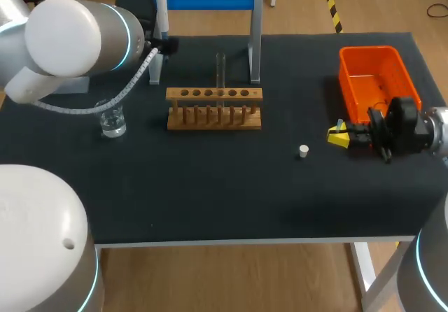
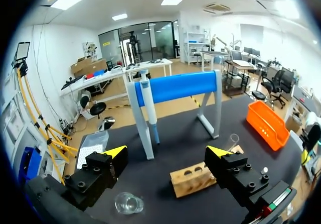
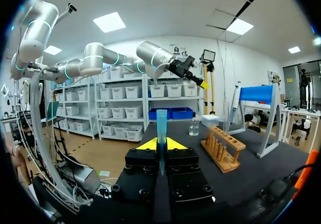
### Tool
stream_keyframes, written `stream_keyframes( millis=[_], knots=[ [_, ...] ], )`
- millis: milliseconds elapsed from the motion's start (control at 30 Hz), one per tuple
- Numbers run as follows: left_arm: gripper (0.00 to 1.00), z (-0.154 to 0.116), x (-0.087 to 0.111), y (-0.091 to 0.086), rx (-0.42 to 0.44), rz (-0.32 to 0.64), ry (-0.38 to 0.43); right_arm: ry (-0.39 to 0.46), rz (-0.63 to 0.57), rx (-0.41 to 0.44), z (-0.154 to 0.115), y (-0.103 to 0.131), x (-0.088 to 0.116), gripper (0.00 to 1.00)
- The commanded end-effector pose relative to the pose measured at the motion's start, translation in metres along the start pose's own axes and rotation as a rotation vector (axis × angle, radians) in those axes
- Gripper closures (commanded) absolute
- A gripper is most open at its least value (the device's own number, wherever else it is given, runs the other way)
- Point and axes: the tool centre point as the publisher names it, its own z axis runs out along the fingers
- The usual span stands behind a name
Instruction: Invert the test tube, pick up the pipette, mount the tip to pipette, aspirate from beaker and dispense into the tube, eject the tip, return the pipette, and cap with the stopper.
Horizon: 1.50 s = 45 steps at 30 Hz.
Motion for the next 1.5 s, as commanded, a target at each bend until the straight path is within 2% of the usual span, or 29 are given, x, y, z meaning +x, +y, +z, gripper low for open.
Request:
stream_keyframes(
  millis=[33, 600, 900, 1500],
  knots=[
    [0.00, 0.016, -0.001, -0.006, 0.009, -0.009, -0.001, 0.001, 0.000, 0.000, -0.001, 0.000, 0.000, 1.00],
    [0.00, 0.049, -0.016, -0.030, 0.072, -0.031, 0.005, 0.001, 0.000, 0.000, -0.001, 0.000, 0.000, 1.00],
    [0.00, 0.063, -0.025, -0.034, 0.086, -0.038, 0.009, 0.001, 0.000, 0.000, -0.001, 0.000, 0.000, 1.00],
    [0.00, 0.083, -0.027, -0.051, 0.132, -0.038, -0.008, 0.001, 0.000, 0.000, -0.001, 0.000, 0.000, 1.00]
  ],
)
